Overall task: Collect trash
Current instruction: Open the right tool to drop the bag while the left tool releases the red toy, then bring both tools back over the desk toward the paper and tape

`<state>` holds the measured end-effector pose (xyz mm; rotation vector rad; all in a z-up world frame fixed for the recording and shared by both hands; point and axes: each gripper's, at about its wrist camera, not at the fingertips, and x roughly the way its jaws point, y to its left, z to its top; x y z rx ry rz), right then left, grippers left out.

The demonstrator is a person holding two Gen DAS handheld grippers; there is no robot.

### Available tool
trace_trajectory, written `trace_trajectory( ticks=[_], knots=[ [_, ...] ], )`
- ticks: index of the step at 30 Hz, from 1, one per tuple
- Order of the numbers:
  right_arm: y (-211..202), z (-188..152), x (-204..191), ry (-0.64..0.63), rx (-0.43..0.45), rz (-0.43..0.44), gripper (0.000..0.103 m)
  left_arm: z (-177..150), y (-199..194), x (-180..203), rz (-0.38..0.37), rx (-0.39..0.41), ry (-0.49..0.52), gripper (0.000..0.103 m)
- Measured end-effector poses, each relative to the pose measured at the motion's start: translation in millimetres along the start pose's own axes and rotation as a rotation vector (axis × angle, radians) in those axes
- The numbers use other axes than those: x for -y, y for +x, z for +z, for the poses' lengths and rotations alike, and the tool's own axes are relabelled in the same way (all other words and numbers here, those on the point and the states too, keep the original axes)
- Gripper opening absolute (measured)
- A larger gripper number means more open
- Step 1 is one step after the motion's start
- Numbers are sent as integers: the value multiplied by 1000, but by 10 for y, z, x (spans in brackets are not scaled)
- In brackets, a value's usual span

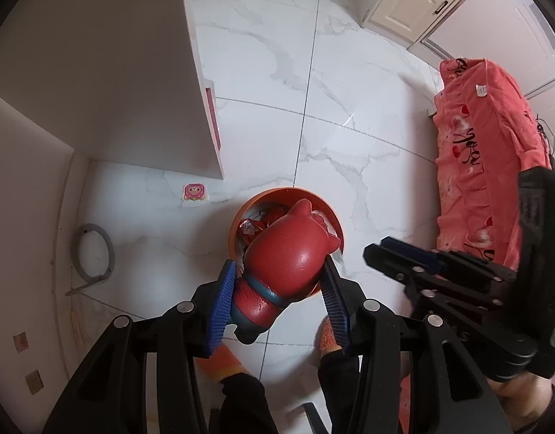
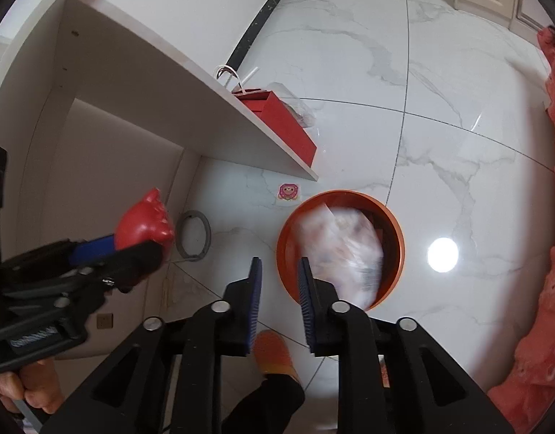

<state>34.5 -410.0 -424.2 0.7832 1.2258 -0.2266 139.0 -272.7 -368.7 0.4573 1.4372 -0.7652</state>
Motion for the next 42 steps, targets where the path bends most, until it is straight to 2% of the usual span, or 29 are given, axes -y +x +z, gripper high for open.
trace_trajectory(
  ticks=[12, 22, 24, 26, 28, 37, 42],
  knots=[
    [-403, 38, 194, 26, 47, -3, 24, 35, 223, 228, -7, -41, 60, 53],
    [-515, -12, 225, 45, 60, -3, 24, 73, 226, 342, 17, -37, 82, 58],
    [-548, -20, 224, 46, 65, -2, 24, 75, 217, 351, 20, -37, 84, 58],
    [-583, -22, 222, 46, 70, -1, 24, 76, 196, 357, 24, -29, 85, 67],
    [-606, -20, 230, 46, 73, 1, 24, 80, 194, 372, 28, -20, 89, 70],
    [-761, -53, 197, 45, 91, -2, 24, 80, 132, 422, 37, -16, 92, 71],
    [-961, -55, 120, 40, 105, 1, 24, 73, -132, 471, 35, 20, 103, 71]
  ],
)
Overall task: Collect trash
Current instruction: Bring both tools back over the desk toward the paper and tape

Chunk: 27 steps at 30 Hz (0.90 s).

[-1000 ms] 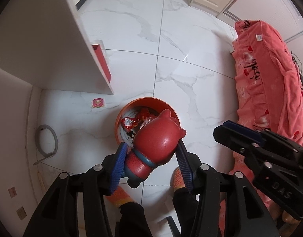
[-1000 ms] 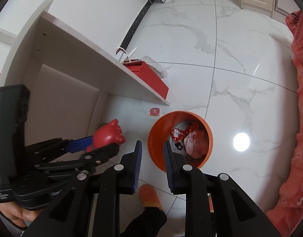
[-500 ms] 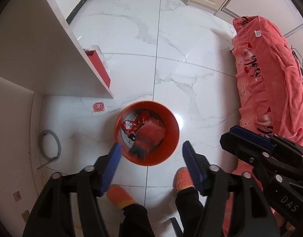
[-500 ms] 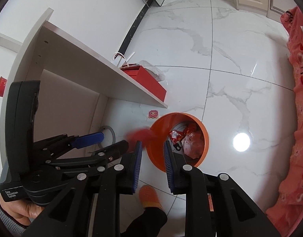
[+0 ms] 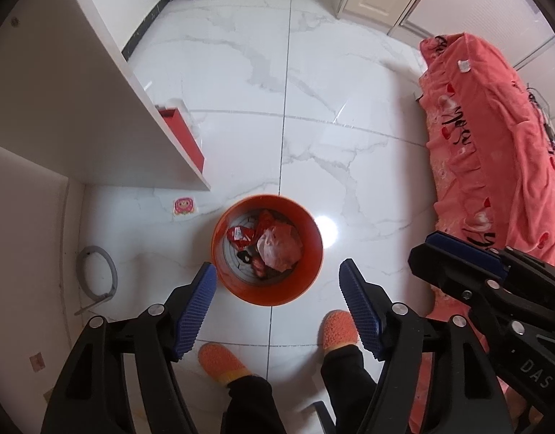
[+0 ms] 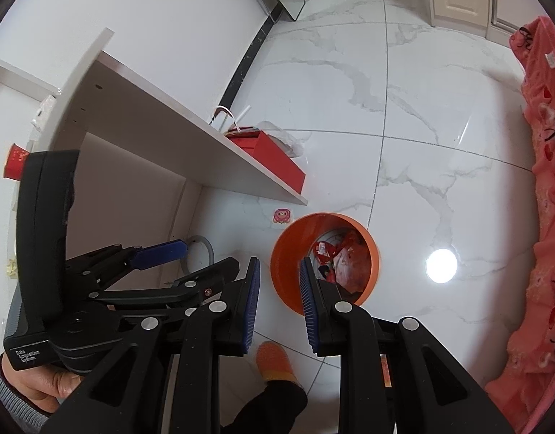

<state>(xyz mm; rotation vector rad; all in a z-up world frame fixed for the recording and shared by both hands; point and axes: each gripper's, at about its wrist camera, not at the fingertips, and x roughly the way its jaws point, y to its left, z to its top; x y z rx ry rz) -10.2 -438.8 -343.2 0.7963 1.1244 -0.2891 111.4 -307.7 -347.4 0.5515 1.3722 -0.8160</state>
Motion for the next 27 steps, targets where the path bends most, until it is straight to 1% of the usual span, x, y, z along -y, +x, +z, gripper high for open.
trace_trajectory(
  ticks=[5, 8, 10, 14, 17, 20, 21, 27],
  knots=[
    [-387, 31, -206, -33, 37, 13, 24, -40, -418, 6, 5, 55, -11, 71],
    [-683, 45, -405, -71, 63, 25, 29, -87, -687, 16, 12, 91, -18, 71],
    [-815, 48, -519, -97, 74, 33, 30, -130, -884, 14, 17, 120, -21, 71],
    [-1200, 54, -845, -172, 105, 58, 30, -246, -1307, -5, 31, 180, -41, 71],
    [-1404, 34, -1108, -229, 122, 80, 30, -356, -1608, -75, 47, 228, -66, 71],
    [-1540, 15, -1340, -274, 139, 100, 33, -479, -1886, -161, 70, 272, -98, 71],
    [-1594, 0, -1441, -293, 144, 110, 37, -513, -1958, -182, 78, 283, -110, 71],
    [-1777, -58, -1930, -397, 163, 158, 37, -790, -2384, -370, 141, 354, -187, 71]
  ],
)
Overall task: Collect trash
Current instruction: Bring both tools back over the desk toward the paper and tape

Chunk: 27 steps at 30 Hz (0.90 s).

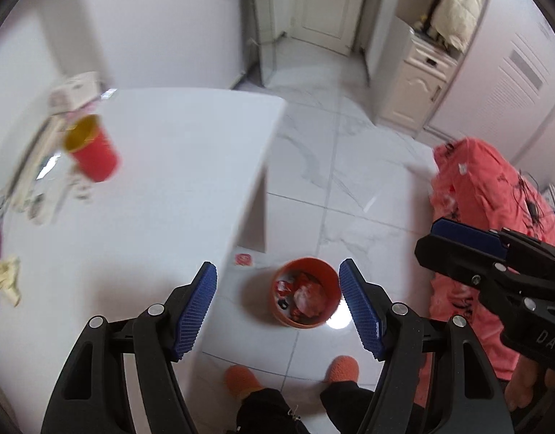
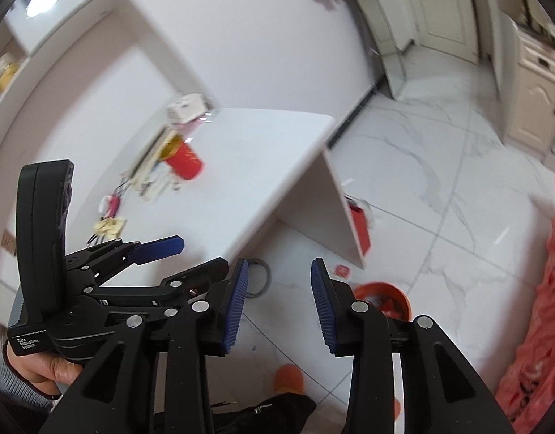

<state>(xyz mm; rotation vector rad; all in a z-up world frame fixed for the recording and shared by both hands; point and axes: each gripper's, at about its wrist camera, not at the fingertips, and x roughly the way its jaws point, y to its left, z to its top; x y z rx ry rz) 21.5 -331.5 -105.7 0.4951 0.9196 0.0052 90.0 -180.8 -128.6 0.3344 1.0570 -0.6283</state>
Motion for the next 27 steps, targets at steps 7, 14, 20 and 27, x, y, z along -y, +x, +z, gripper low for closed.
trace_trajectory(
  ticks=[7, 14, 20, 27],
  knots=[
    [67, 124, -600, -114, 3, 73, 47, -166, -350, -371, 74, 52, -97, 71],
    [354, 212, -1154, -233, -34, 156, 47, -446, -672, -993, 164, 83, -253, 80],
    [696, 301, -1577, -292, -78, 203, 47, -618, -821, -1502, 225, 90, -368, 80],
    [1178, 388, -2041, -343, -136, 242, 47, -745, -833, -2203, 280, 73, -493, 80]
  ],
)
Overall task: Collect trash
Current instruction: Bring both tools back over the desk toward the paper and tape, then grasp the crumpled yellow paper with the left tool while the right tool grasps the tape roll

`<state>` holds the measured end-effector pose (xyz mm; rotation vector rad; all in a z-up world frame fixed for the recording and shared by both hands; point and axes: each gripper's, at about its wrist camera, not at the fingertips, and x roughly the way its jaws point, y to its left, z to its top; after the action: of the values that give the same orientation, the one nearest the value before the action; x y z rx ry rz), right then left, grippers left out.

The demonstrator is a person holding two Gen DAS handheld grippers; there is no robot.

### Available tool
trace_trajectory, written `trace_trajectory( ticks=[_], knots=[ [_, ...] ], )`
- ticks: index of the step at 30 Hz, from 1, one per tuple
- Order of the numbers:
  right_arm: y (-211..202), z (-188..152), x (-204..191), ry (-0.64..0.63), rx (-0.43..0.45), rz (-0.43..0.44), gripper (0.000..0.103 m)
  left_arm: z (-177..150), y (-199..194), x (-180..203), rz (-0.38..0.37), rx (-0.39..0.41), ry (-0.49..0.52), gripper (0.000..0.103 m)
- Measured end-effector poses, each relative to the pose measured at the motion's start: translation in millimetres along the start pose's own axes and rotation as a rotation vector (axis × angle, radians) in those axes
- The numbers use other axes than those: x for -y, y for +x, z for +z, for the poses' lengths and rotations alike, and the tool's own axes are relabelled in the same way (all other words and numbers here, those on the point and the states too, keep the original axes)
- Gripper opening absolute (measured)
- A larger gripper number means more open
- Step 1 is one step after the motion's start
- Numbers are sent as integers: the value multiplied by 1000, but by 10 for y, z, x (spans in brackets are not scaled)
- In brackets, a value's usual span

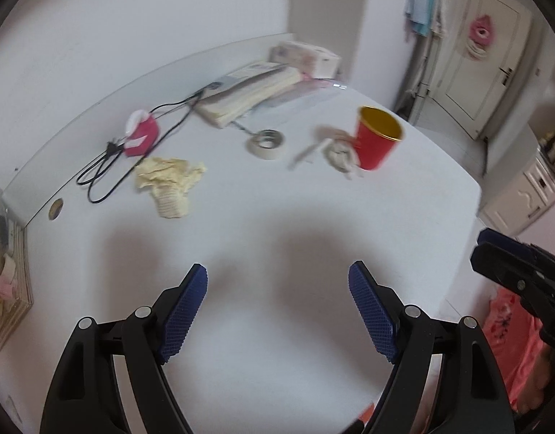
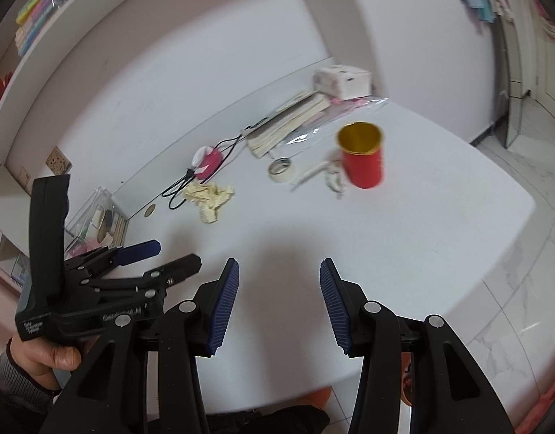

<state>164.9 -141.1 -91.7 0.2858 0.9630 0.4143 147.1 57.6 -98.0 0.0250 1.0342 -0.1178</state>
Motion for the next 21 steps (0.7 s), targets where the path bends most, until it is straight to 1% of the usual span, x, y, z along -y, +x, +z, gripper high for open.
trace_trajectory(
  ticks=[3, 11, 15, 21],
  knots=[
    [281, 141, -78, -16, -26, 12, 48, 142, 147, -285, 20, -8, -50, 80],
    [1026, 552, -274, -74, -70, 41, 48, 446, 610, -836, 56, -44, -153, 80],
    [1336, 721, -309, -98, -93, 46, 48, 591, 866, -1046, 61, -59, -193, 80],
    [1769, 936, -313, -110, -119, 31, 47, 779, 1166, -1213, 64, -75, -204, 80]
  ],
)
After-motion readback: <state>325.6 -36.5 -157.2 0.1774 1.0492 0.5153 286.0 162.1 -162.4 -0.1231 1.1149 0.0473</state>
